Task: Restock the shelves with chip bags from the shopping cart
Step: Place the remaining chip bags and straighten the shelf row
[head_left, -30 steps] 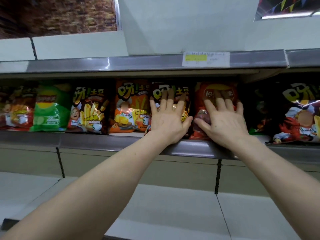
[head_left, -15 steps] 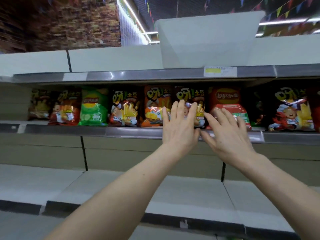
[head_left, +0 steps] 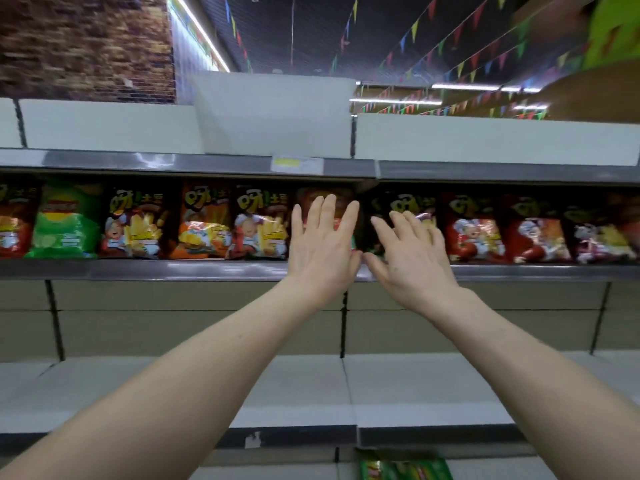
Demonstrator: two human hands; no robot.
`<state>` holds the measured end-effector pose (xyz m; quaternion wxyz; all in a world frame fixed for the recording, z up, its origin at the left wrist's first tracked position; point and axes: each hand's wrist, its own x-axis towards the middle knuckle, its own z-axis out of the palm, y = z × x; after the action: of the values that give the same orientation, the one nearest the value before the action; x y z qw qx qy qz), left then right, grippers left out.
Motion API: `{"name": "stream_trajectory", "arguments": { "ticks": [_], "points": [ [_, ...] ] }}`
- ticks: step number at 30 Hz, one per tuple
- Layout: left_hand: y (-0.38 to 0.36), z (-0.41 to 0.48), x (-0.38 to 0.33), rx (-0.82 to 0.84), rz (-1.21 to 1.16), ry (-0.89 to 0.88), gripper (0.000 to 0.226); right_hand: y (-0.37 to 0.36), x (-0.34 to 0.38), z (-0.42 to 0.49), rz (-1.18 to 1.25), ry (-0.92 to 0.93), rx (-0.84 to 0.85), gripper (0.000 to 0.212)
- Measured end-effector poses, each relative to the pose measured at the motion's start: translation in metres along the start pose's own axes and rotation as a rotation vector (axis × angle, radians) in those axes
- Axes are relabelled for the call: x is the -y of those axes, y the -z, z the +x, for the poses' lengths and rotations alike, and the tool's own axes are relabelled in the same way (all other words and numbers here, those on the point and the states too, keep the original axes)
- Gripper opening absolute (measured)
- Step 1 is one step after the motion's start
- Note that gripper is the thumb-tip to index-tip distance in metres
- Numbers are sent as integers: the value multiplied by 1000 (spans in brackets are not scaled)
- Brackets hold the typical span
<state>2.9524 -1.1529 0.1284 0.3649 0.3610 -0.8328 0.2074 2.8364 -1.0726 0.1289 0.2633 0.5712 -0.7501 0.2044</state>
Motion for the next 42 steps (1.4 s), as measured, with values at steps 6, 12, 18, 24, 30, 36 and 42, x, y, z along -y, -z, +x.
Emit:
{"name": "stream_trajectory", "arguments": {
  "ticks": [6,12,18,24,30,36,42],
  "points": [
    [-22,20,-92,40,-23,42,71,15,-108,-16,-48,0,-13,57],
    [-37,40,-131,86,28,74,72,9,-172,-11,-16,-9,13,60],
    [-62,61,-133,126,68,89,74,-20,-186,10,52,31,38,62],
    [-103,91,-121,211,65,61,88,-56,-191,46,102,147,142,70],
    [-130,147,-108,255,73,-43,108,-78,-195,107,33,251,86,84],
    [-137,178,-97,467,106,-61,93,-104,-204,136,-40,273,89,92],
    [-127,183,-104,486,176,-62,98,-103,-217,140,43,333,60,91]
  ]
}}
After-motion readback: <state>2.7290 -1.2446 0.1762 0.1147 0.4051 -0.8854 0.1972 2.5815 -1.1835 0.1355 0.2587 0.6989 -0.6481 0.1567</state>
